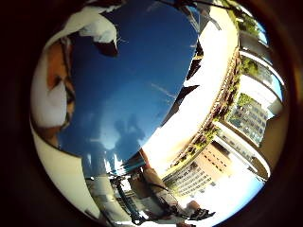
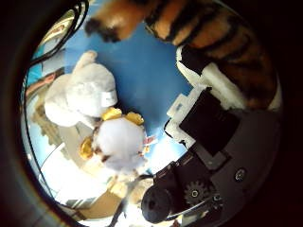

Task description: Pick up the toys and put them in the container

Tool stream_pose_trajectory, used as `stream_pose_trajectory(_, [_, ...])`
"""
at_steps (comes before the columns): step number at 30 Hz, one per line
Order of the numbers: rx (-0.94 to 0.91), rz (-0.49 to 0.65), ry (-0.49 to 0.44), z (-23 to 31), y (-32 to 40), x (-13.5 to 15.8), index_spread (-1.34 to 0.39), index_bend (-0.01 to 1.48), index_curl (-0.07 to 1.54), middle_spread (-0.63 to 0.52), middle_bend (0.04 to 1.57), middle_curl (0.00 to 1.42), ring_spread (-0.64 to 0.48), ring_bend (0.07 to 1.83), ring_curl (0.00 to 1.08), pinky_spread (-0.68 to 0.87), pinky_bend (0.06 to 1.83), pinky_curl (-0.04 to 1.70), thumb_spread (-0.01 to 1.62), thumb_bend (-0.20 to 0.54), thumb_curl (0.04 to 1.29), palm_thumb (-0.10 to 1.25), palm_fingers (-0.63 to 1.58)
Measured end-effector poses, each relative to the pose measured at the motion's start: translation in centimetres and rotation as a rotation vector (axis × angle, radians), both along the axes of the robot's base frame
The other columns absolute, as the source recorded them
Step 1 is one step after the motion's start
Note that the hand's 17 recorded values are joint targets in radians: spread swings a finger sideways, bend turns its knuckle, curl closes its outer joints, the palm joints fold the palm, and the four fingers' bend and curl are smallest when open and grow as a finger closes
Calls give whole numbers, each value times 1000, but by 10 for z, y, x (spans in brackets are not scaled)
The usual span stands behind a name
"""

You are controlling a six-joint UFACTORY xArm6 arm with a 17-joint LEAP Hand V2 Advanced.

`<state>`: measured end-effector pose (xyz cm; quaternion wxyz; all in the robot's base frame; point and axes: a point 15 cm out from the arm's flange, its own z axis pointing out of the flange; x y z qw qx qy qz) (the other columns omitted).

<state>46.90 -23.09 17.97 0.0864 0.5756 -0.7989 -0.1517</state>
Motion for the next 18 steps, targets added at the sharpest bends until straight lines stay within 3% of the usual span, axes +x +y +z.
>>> stream_pose_trajectory(7, [94,81,24,78,33,-36,-716,525,-20,-239,1095,973,-90,1337,783,246,1380,762,1156,-4,619,992,963])
stream_pose_trajectory(18, [73,308,-172,238,135,-72,-945,754,-17,-252,1174,1080,-130,1408,848,177,1444,894,1200,-13,692,949,860])
